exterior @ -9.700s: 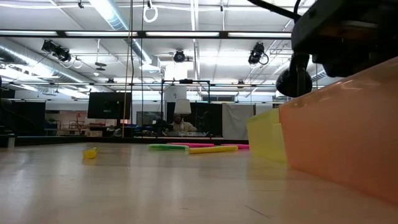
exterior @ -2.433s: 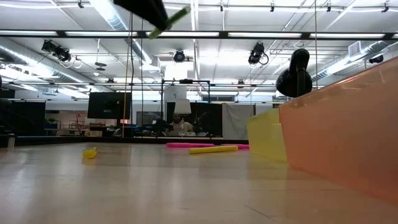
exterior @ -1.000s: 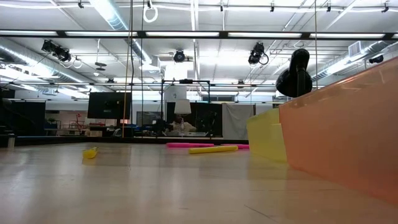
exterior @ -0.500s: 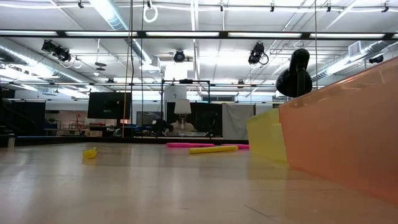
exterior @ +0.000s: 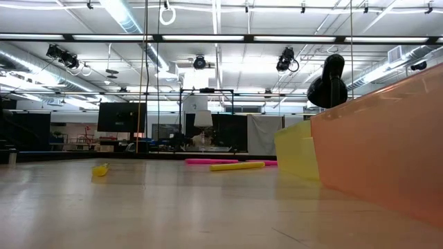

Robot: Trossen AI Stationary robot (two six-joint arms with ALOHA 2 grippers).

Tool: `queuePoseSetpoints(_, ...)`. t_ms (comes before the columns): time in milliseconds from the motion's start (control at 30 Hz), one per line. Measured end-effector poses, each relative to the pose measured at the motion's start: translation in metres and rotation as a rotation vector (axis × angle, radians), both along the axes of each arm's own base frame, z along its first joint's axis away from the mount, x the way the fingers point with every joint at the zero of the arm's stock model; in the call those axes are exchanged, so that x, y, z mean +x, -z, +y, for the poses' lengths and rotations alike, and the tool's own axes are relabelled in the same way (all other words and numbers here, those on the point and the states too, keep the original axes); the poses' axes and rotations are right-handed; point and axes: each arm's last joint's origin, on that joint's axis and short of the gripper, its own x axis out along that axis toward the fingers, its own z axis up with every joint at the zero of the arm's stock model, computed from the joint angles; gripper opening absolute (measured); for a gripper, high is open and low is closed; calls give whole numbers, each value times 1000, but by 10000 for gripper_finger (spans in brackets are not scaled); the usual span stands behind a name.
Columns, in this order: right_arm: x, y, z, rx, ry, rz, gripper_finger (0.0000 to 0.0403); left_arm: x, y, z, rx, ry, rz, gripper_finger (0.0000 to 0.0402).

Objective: Pick & Place Markers
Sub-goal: Put the green pen into the orange bin

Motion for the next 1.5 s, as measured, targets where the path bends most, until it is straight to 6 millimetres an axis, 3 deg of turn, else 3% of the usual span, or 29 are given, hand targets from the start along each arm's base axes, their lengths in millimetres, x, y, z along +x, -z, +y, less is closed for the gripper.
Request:
queuePoseSetpoints(200, 0, 0, 0, -8, 6, 3, 20, 0, 0, 0, -53, -13, -18, 76)
queuePoseSetpoints(533, -3, 9, -5, -85, 114, 86, 18, -4, -1, -5, -267, -107, -95, 172)
queuePoseSetpoints(733, -8, 14, -1, -100, 182, 135, 18, -10, 8, -7, -338, -167, -52, 213)
queuePoseSetpoints(1100, -32, 27, 27, -72, 394, 261, 18, -26, 33, 2, -493, -375, 104, 210)
queuePoseSetpoints(1500, -64, 54, 69, 22, 547, 452, 18, -31, 38, 7, -504, -435, 144, 215)
